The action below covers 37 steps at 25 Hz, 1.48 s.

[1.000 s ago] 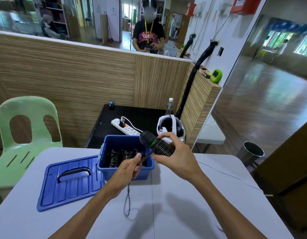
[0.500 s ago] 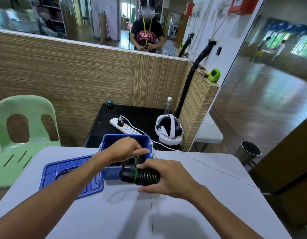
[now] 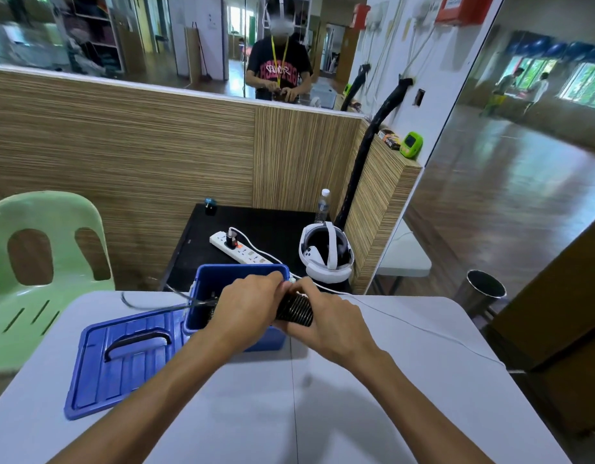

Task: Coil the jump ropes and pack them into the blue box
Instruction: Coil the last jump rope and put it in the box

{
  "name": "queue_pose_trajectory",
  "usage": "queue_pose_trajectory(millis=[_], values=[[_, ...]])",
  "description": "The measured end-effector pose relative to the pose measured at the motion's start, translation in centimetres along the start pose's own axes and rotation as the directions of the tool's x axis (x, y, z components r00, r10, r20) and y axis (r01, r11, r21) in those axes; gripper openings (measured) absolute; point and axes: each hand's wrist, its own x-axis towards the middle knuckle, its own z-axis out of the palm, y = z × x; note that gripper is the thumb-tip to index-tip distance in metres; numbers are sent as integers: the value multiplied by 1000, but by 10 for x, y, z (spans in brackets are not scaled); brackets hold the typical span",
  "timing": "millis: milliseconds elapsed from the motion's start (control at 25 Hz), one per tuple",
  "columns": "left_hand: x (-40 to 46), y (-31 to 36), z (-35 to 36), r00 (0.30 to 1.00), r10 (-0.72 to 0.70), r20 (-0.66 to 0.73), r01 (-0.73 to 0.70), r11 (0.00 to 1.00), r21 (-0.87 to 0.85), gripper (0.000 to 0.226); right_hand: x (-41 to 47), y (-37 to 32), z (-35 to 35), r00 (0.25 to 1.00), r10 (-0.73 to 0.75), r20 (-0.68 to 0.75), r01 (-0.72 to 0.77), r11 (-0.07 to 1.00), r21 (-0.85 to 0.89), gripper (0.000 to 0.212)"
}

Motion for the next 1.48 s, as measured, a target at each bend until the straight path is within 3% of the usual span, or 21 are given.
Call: queue_pose_trajectory(millis=[200,280,440,520,600,680,800,840,1000,1160,1240,1360,1480], values=[[5,-14,2,999,-51,7,51,953,-299,34,-4,-3,6,999,-46,24,47,999,-4,53],[4,-8,0,999,-52,-10,47,966,-255,31,-1,-3,5,1000,-22,9,22,1000,18,53],[-13,14,0,999,2,43,-2,1000,17,7,7,-4,-1,996,65,-62,-63,997,38,44],[-22,15,2,1000,8,-4,-8,1000,-1,2,8,-3,-2,992,82,-94,-76,995,66,41],[-31,11,9,998,-8,-67,1,995,-99,12,12,2,-9,978,133,-158,-113,985,129,44],[-38,3,18,997,-56,-44,36,931,-362,27,15,6,-16,974,110,-196,-85,988,132,48],[-32,-24,28,999,-29,34,45,683,-729,30,12,7,-14,978,51,-201,-26,992,125,46],[-32,-29,28,998,-10,56,49,642,-765,30,10,6,-12,980,53,-193,-25,989,145,45],[-38,-28,26,997,60,41,-7,636,-772,32,7,9,-8,986,98,-132,-79,986,145,45],[-22,-28,-13,1000,-31,1,17,519,-855,39,6,9,-10,993,81,-82,-71,990,119,42],[-10,-23,-36,999,6,-47,-42,575,-817,40,10,2,-9,996,36,-86,-30,997,69,42],[1,-12,-53,992,37,-117,-112,658,-745,41,15,-2,-7,995,-32,-93,33,999,4,59],[-10,-12,-41,991,77,-113,-135,692,-709,38,22,4,-23,987,5,-161,10,996,90,58]])
